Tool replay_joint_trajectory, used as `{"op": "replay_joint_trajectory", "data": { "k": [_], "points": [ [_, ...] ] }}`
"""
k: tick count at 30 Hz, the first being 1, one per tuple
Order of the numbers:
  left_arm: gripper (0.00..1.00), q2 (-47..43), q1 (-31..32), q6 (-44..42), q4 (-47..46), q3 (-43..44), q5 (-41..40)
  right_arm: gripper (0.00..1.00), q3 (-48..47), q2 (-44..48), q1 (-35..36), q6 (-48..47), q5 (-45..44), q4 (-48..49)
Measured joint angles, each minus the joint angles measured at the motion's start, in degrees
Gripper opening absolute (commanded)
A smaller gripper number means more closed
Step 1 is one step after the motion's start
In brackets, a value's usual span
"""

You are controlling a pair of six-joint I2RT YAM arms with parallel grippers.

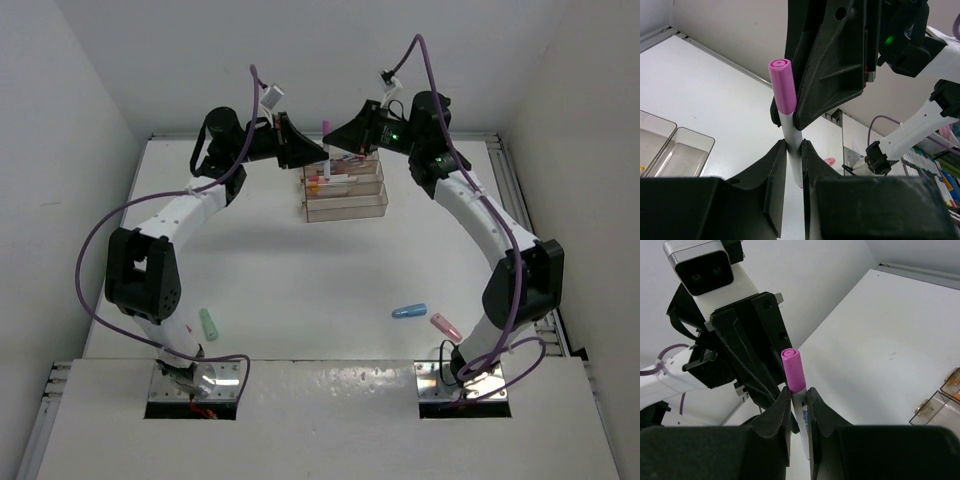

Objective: Sort the stationery into containers
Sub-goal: Place the pen in the storage box.

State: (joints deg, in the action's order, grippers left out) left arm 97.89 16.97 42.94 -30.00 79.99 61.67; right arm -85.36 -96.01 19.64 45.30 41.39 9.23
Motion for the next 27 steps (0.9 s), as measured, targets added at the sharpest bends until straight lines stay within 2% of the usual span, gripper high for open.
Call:
{"op": "replay_joint_trajectory", "data": {
  "k": [2,3,5,7,9,13,18,23,27],
  "points": [
    [0.02,0.0,0.0,-0.5,0.7,0.1,0.0,0.0,-0.2,-0.2,0.0,-0.3,0.2,-0.2],
    [0.12,0.0,0.0,-0.9,1.0,0.1,0.0,0.0,-0.3,-0.3,0.0,-0.7,0.2,-0.5],
    [0.47,0.0,-0.1,-2.3,2.6,0.4,0.0,0.0,-0.6,-0.4,0.0,-2.1,0.2,-1.4],
    [0.64,-0.1,-0.1,-4.7,4.8,1.0,0.3,0.0,-1.3,-0.6,0.0,-4.2,0.1,-3.3],
    [0.71,-0.6,-0.3,-6.9,7.7,1.2,0.1,0.0,-1.8,-0.6,0.0,-6.6,0.0,-5.0],
    [0.73,-2.4,-2.7,-10.6,11.7,0.5,-1.2,0.0,-2.7,-0.6,-0.5,-12.3,-0.2,-8.0],
    [0.73,-4.0,-9.6,-12.5,13.7,-0.7,-3.1,0.0,-6.1,-2.0,-1.9,-24.2,-1.1,-15.1],
    [0.73,-4.0,-15.6,-14.0,15.6,-0.8,-4.5,0.0,-16.3,-9.2,-1.3,-50.3,-4.2,-24.4],
    [0.73,-4.0,-17.6,-14.7,16.0,-2.0,-5.0,0.0,-21.7,-16.4,0.5,-68.5,-8.1,-28.3]
  ]
}}
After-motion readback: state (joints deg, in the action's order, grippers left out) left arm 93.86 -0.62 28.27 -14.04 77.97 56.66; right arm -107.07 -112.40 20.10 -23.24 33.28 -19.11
